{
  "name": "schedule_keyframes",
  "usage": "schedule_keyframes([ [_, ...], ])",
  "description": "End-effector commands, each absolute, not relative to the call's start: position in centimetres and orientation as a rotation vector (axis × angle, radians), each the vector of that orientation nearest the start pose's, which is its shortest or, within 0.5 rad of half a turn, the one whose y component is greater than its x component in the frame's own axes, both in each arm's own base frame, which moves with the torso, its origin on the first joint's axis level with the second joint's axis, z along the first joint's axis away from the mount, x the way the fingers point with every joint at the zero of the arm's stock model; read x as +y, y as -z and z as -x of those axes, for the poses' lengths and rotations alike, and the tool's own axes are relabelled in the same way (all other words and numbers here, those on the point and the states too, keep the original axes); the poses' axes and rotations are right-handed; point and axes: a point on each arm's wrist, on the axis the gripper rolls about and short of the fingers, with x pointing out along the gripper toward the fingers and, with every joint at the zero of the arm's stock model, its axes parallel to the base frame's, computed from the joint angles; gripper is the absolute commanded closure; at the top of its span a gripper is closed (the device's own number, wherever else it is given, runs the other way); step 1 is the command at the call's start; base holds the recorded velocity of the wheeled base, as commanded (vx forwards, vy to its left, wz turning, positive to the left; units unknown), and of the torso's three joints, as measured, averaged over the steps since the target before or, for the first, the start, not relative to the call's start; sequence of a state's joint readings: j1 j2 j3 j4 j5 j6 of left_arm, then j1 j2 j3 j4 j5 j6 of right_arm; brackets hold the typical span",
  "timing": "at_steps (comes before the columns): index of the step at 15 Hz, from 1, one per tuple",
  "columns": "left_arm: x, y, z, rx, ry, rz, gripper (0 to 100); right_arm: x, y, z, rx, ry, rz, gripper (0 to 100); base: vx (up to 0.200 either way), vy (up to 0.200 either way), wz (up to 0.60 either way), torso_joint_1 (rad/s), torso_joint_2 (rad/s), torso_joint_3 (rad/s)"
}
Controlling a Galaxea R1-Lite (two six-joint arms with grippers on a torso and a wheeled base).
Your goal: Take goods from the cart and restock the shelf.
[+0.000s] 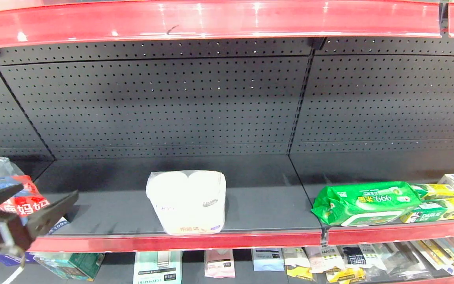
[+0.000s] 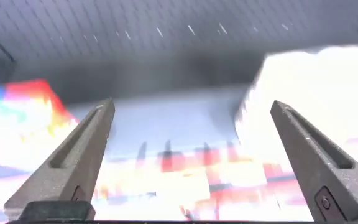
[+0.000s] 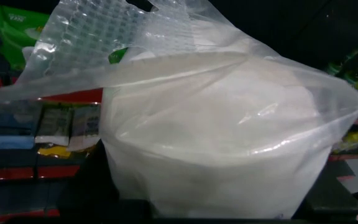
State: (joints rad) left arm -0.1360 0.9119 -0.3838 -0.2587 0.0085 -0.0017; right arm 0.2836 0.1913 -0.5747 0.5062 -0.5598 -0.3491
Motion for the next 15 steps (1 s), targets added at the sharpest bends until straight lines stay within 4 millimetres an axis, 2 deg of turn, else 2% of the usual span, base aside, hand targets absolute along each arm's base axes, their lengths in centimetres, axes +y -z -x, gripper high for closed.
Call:
schedule_keyframes([
  [1, 0.0, -18.0, 1.7, 0.156, 0.249, -0.02, 0, -3.0, -18.1, 5.5, 0.154, 0.226, 0.399, 100, 0.0, 0.0, 0.0, 0.0, 0.0, 0.0],
  [4, 0.6, -15.4, 6.0, 0.103, 0.253, -0.059, 0, -3.3, -18.3, 5.5, 0.137, 0.188, 0.407, 100, 0.0, 0.0, 0.0, 0.0, 0.0, 0.0],
  [7, 0.6, -15.8, 7.0, 0.139, 0.312, -0.081, 0, -3.9, -18.8, 5.5, 0.101, 0.115, 0.403, 100, 0.0, 0.0, 0.0, 0.0, 0.0, 0.0],
  [9, 0.5, -15.6, 6.2, 0.199, 0.289, -0.071, 0, -4.0, -19.0, 5.5, 0.092, 0.099, 0.397, 100, 0.0, 0.0, 0.0, 0.0, 0.0, 0.0],
  [12, 0.6, -13.6, 4.4, 0.192, 0.066, -0.078, 0, -4.0, -18.8, 5.4, 0.096, 0.083, 0.398, 100, 0.0, 0.0, 0.0, 0.0, 0.0, 0.0],
  [15, 0.1, -16.5, 1.3, 0.212, -0.077, -0.059, 0, -4.1, -18.7, 5.4, 0.094, 0.071, 0.398, 100, 0.0, 0.0, 0.0, 0.0, 0.0, 0.0],
])
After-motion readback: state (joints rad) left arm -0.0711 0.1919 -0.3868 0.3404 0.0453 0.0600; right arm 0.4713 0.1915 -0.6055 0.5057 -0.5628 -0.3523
